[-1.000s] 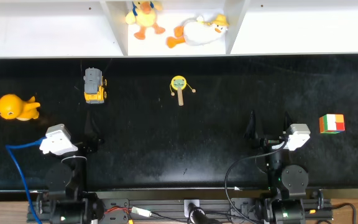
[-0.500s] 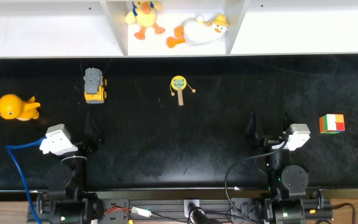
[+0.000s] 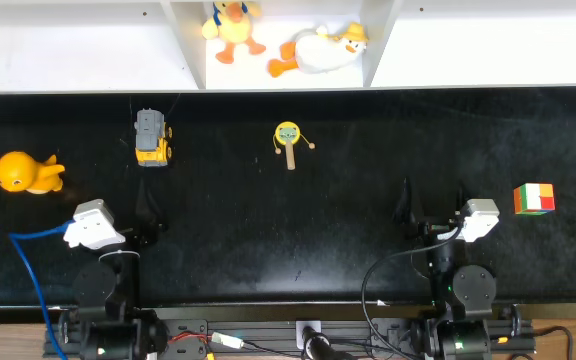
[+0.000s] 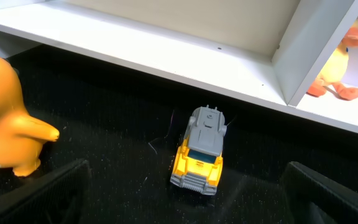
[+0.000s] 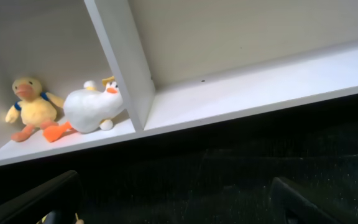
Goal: Store Toys
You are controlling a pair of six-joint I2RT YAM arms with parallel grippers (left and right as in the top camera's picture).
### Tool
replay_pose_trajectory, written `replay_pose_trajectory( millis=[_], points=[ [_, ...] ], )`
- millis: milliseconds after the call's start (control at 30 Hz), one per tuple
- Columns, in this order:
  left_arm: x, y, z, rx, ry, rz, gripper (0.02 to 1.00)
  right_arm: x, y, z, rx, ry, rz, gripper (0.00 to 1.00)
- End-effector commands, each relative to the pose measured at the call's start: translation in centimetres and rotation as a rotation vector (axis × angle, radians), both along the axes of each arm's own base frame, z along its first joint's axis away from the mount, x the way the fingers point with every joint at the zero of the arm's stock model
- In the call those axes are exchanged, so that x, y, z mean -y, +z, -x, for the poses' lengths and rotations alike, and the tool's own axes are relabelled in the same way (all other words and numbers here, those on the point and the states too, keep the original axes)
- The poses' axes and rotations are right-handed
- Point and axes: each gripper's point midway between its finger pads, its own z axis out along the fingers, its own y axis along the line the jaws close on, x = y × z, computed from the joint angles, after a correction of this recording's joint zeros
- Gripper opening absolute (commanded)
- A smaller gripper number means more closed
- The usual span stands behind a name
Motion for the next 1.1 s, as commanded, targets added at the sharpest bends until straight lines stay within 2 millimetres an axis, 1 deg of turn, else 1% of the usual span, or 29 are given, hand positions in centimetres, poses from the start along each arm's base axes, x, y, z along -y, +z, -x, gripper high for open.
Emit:
replay_pose_trajectory(
  millis=[33, 667, 767, 867, 933, 1100],
  points=[
    [0.4, 0.1, 0.0, 0.004, -0.018, -0.005, 0.998, 0.0, -0.4, 0.0, 0.000, -0.003, 0.007, 0.996],
    [0.3, 0.2, 0.0, 0.007, -0.014, -0.005, 0.996, 0.0, -0.4, 0.0, 0.000, -0.003, 0.007, 0.996],
    [0.7, 0.3, -0.1, 0.012, -0.037, -0.003, 0.996, 0.0, -0.4, 0.0, 0.000, -0.003, 0.007, 0.993],
    [1.5, 0.9, -0.1, 0.029, -0.087, 0.002, 0.998, 0.0, -0.4, 0.0, 0.000, -0.003, 0.007, 0.996],
    [2.2, 1.9, -0.1, 0.046, -0.122, 0.011, 0.998, 0.0, -0.4, 0.0, 0.000, -0.003, 0.007, 0.993],
    [1.8, 4.7, 0.9, 0.045, -0.098, 0.035, 0.998, 0.0, -0.4, 0.0, 0.000, -0.003, 0.007, 0.991]
  ],
)
